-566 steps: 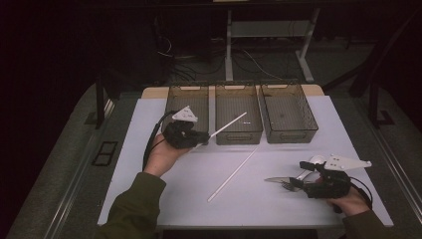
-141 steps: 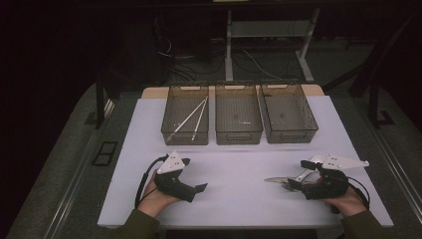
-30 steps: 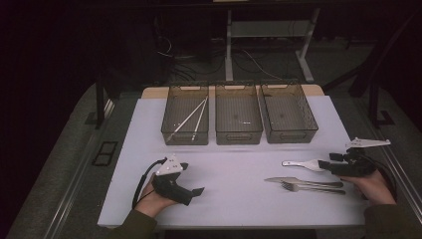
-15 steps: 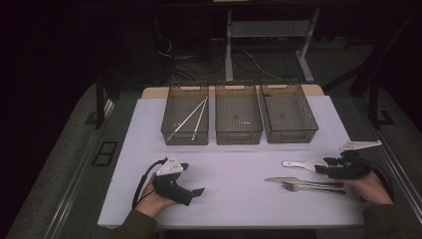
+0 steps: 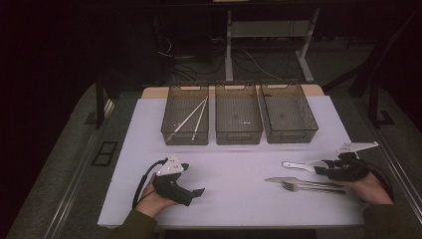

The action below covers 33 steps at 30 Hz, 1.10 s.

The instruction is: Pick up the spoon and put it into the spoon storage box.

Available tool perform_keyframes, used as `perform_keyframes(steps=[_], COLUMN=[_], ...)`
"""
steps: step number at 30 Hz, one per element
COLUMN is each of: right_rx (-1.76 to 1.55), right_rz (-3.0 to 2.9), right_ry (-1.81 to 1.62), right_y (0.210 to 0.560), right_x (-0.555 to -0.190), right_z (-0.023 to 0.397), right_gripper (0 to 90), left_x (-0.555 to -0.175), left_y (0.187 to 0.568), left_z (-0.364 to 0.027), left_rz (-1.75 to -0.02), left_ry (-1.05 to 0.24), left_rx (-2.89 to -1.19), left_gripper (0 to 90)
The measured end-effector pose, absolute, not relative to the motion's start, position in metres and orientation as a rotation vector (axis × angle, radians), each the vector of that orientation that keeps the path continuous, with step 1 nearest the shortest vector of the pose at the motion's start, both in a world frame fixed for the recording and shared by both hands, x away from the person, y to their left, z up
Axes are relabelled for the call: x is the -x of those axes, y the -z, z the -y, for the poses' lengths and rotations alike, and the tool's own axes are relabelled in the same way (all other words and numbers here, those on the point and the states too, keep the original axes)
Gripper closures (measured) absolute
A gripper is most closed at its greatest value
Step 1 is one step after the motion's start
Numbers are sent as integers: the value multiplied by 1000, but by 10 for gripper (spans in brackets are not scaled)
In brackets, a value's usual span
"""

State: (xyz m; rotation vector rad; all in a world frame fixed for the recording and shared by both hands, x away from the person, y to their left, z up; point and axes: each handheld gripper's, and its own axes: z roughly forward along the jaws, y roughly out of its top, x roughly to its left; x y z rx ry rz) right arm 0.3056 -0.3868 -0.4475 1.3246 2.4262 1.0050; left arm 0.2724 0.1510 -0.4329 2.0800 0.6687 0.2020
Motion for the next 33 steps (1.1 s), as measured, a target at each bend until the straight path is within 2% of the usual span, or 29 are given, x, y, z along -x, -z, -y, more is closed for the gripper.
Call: perform_keyframes(steps=[4,10,22,33], right_rx=[-1305,-1287,-1271,-1278], right_rz=[-2448,-2462,-2479,-2479], right_ry=[-1006,-1009,-1029,-1042], right_y=[447,447,445,444], right_x=[-304,-303,-302,-301], right_z=[385,385,387,389], right_gripper=[639,660,778,799], left_x=[-272,-272,-272,-273], left_y=[433,433,434,436], left_z=[-151,-151,-150,-152], left_rz=[-667,-668,-662,-639], left_ry=[-201,-199,-194,-182], left_rx=[-2082,-2082,-2085,-2076], left_gripper=[0,0,0,0])
